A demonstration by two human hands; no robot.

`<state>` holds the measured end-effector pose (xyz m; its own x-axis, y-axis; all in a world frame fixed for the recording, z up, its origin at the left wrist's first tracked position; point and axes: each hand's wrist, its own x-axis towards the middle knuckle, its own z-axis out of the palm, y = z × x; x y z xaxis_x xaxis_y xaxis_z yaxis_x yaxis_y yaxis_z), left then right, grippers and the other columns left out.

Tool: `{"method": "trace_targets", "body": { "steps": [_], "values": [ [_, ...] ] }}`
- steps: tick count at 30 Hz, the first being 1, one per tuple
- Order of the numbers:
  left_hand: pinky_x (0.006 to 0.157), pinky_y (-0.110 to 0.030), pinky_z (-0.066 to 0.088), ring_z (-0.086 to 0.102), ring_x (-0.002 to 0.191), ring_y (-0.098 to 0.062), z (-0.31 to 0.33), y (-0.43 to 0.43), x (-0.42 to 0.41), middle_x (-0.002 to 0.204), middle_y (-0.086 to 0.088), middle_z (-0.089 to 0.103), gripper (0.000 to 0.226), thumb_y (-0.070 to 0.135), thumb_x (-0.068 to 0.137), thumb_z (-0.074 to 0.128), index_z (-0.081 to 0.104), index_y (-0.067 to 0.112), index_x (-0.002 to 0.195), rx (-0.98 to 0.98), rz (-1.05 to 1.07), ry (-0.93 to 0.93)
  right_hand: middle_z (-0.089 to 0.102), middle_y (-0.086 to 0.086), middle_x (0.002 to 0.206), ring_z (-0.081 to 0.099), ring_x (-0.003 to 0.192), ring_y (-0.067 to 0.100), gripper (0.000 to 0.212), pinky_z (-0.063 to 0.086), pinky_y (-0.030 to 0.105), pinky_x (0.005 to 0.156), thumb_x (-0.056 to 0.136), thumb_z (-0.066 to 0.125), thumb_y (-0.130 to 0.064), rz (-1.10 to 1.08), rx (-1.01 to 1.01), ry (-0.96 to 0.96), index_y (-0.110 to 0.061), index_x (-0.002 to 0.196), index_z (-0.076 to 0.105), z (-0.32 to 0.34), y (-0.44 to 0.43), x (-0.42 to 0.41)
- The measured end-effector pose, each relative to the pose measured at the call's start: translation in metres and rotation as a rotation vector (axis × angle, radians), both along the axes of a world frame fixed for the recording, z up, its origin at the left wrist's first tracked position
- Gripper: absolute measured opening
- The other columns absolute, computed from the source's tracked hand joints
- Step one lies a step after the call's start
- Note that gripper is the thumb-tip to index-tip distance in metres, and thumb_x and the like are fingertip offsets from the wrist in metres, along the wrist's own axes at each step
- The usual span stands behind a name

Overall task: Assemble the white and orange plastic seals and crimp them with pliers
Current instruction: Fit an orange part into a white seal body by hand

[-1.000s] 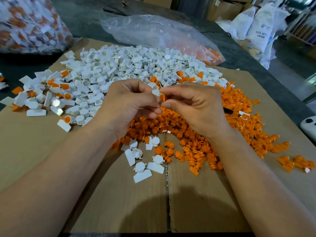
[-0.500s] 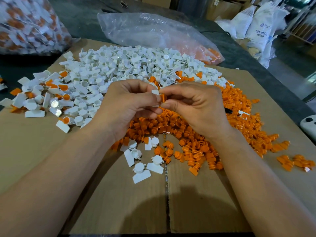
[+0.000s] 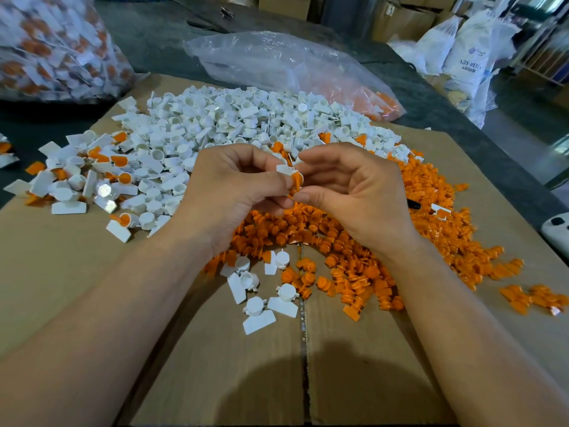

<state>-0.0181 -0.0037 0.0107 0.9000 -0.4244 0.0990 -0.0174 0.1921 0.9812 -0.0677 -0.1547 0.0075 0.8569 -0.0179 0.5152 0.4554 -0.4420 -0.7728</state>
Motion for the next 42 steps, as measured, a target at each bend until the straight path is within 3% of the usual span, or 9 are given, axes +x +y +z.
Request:
{"method": "trace_targets", "body": {
  "steps": [5, 10, 24, 28, 33, 37, 40, 42],
  "values": [
    [0.043, -0.019, 0.049, 0.061, 0.044, -0.014, 0.001, 0.001, 0.001, 0.052, -0.006, 0.064, 0.017, -0.011, 0.072, 0.066, 0.061, 0.004, 0.065, -0.004, -0.012, 0.002, 0.064, -0.014, 0.09, 0.066, 0.083, 0.002, 0.041, 0.053, 0.019, 0.076, 0.069, 0.073, -0.004, 0.001, -0.016, -0.02, -0.03, 0.096, 0.058, 0.001, 0.001, 0.0],
    [0.043, -0.019, 0.049, 0.061, 0.043, -0.014, 0.0, 0.0, 0.001, 0.051, -0.005, 0.063, 0.018, -0.011, 0.073, 0.065, 0.061, 0.004, 0.065, 0.011, -0.019, 0.007, 0.066, 0.003, 0.092, 0.067, 0.085, 0.012, 0.041, 0.054, 0.026, 0.078, 0.072, 0.07, -0.001, 0.014, -0.085, -0.061, -0.01, 0.11, 0.057, 0.002, 0.001, 0.0],
    [0.042, -0.019, 0.049, 0.061, 0.043, -0.014, 0.0, -0.001, 0.0, 0.052, -0.007, 0.064, 0.013, -0.01, 0.073, 0.066, 0.059, 0.001, 0.07, 0.015, -0.027, 0.045, 0.065, -0.001, 0.086, 0.067, 0.08, 0.009, 0.038, 0.055, 0.025, 0.075, 0.072, 0.071, -0.004, -0.004, -0.141, -0.064, -0.018, 0.105, 0.059, 0.004, 0.0, 0.0],
    [0.042, -0.019, 0.049, 0.061, 0.043, -0.014, 0.0, 0.0, 0.001, 0.051, -0.005, 0.063, 0.014, -0.01, 0.074, 0.065, 0.058, 0.001, 0.069, -0.001, -0.026, 0.054, 0.064, -0.015, 0.087, 0.065, 0.081, 0.001, 0.034, 0.052, 0.017, 0.077, 0.072, 0.074, -0.017, -0.186, -0.099, 0.046, -0.037, 0.095, 0.058, 0.013, -0.009, -0.003],
    [0.041, -0.018, 0.048, 0.061, 0.043, -0.013, -0.001, 0.001, 0.002, 0.05, -0.004, 0.062, 0.015, -0.01, 0.074, 0.064, 0.058, 0.002, 0.069, -0.004, -0.02, 0.062, 0.06, -0.019, 0.081, 0.058, 0.072, -0.008, 0.017, 0.045, 0.004, 0.065, 0.079, 0.069, -0.027, -0.446, -0.312, 0.267, -0.029, 0.095, 0.064, 0.026, -0.042, -0.004],
    [0.04, -0.017, 0.047, 0.061, 0.042, -0.012, -0.001, 0.001, 0.003, 0.049, -0.002, 0.063, 0.015, -0.01, 0.075, 0.063, 0.058, 0.003, 0.069, -0.015, -0.023, 0.068, 0.059, -0.006, 0.105, 0.054, 0.096, 0.007, 0.045, 0.039, 0.021, 0.079, 0.076, 0.069, -0.038, -0.477, -0.559, 0.562, -0.02, 0.116, 0.06, 0.025, -0.059, -0.005],
    [0.041, -0.017, 0.047, 0.061, 0.043, -0.013, -0.001, 0.001, 0.003, 0.05, -0.003, 0.063, 0.015, -0.01, 0.075, 0.064, 0.058, 0.003, 0.069, -0.017, -0.022, 0.069, 0.047, 0.004, 0.134, 0.044, 0.12, 0.019, 0.07, 0.033, 0.028, 0.088, 0.073, 0.066, -0.051, -0.481, -0.729, 0.646, -0.019, 0.132, 0.046, 0.021, -0.06, -0.002],
    [0.041, -0.017, 0.047, 0.061, 0.043, -0.013, -0.001, 0.001, 0.003, 0.05, -0.003, 0.063, 0.015, -0.01, 0.075, 0.064, 0.058, 0.003, 0.068, -0.015, -0.026, 0.068, 0.039, 0.006, 0.141, 0.038, 0.127, 0.023, 0.083, 0.033, 0.031, 0.092, 0.069, 0.064, -0.059, -0.486, -0.81, 0.692, -0.021, 0.138, 0.038, 0.017, -0.06, 0.001]
  ]
}}
